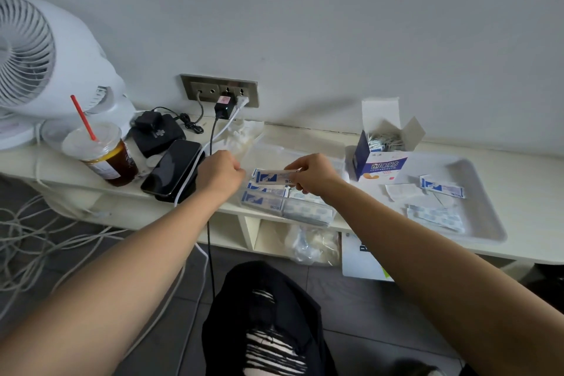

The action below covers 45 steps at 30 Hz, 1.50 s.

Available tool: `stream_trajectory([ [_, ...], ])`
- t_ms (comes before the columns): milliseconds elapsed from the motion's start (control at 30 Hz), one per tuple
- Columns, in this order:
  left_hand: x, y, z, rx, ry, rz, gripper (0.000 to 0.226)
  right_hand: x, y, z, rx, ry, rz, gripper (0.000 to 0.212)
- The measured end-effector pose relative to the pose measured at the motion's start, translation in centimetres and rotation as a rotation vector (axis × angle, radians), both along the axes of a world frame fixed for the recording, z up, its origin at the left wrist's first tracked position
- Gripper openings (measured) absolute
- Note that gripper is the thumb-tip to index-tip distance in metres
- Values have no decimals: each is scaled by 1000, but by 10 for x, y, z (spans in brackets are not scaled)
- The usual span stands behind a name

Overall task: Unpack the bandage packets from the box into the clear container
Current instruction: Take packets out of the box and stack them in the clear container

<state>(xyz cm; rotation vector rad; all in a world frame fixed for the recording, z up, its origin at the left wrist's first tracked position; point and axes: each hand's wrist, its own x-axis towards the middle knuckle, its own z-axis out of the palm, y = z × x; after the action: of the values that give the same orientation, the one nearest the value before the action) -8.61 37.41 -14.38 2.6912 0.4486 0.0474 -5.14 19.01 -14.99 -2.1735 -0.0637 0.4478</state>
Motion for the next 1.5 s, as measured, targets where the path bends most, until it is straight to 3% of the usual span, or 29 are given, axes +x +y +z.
stream_trajectory([
  [67,-3,2,0,29,40,-35,41,2,8,-7,-20,41,6,21],
  [200,-8,3,5,32,74,-70,47,4,25,-17,-89,66,70,20],
  [600,-10,6,5,-7,104,-77,41,9,27,-27,-383,-125,238,22],
  [733,-13,4,8,6,108,-89,44,8,28,-27,-381,-113,314,23],
  [800,-14,4,9,8,101,-74,34,7,27,-25,-371,-120,340,25],
  [867,-16,1,13,35,60,-51,11,7,23,-20,-305,-160,318,24],
  [933,-16,-6,18,66,-43,-49,16,3,14,-11,-200,-225,285,20],
  [1033,-9,-31,26,39,-240,-126,12,-6,-9,8,-45,-309,258,16],
  [1200,7,-116,32,-120,-384,-350,7,-24,-92,30,78,-392,53,23],
  [1367,16,-208,17,-153,-279,-657,10,-23,-195,11,-161,-323,-185,24],
  [1500,25,-251,-8,-97,-129,-824,24,-22,-253,-16,-357,-248,-207,15],
])
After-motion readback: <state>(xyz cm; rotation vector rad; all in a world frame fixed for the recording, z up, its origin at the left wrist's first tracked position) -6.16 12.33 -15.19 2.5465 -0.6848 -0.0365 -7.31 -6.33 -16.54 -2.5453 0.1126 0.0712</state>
